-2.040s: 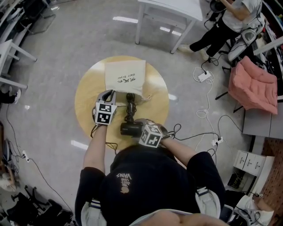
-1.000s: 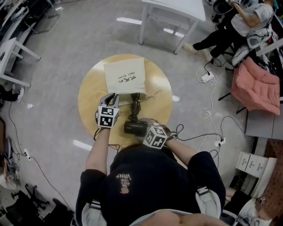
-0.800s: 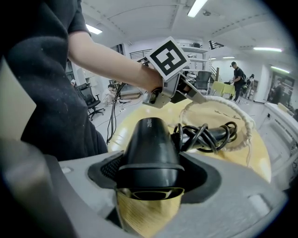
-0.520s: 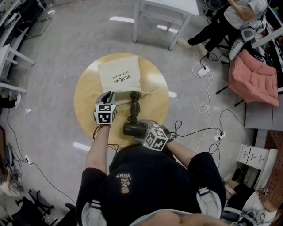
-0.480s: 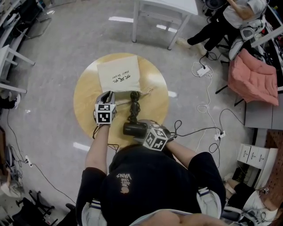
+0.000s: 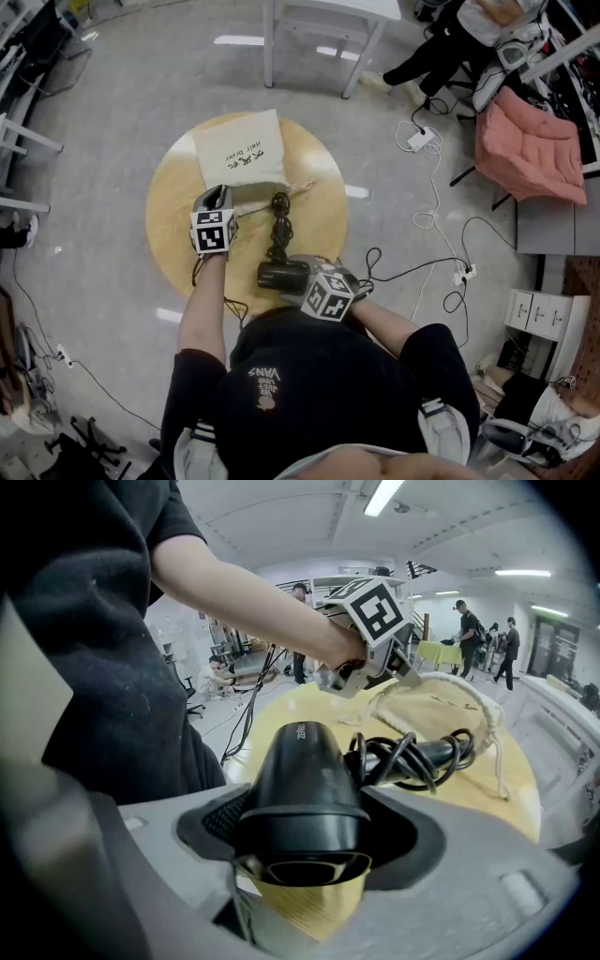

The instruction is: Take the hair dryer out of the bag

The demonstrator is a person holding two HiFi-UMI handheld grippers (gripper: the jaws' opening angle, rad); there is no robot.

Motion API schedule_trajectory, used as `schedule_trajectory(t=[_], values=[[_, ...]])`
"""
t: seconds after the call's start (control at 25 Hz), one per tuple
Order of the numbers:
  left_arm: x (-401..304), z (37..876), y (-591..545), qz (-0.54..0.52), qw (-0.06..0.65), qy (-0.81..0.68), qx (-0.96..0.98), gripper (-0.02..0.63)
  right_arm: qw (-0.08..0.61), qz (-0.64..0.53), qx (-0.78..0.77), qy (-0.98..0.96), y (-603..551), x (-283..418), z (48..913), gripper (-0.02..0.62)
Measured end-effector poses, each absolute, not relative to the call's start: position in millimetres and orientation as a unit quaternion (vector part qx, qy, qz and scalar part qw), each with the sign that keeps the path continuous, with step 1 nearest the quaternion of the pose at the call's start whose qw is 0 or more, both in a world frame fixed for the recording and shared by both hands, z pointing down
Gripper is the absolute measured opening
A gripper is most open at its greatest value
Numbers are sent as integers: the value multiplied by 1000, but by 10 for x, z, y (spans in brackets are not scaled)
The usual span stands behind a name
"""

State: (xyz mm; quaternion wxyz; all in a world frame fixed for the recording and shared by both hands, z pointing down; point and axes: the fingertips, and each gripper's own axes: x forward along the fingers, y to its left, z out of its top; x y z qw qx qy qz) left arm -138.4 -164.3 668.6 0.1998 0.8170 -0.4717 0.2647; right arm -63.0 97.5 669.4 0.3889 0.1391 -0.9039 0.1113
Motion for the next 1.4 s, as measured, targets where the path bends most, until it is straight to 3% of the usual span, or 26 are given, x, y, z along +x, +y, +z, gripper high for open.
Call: schedule_trajectory(t=[0.56,0.96,1.4], values=[[-1425,6606,-1657,257,191,-483,815,67,375,96,107,-916,1039,-621,6704,348],[-1482,6513,-1525,245,185,-477,823,127,367,71,77,-924,1024,-581,6751,350],[-1413,6428,-1254,237,175,-475,829,149,361,61,58,-929,1016,-515,6797,353]])
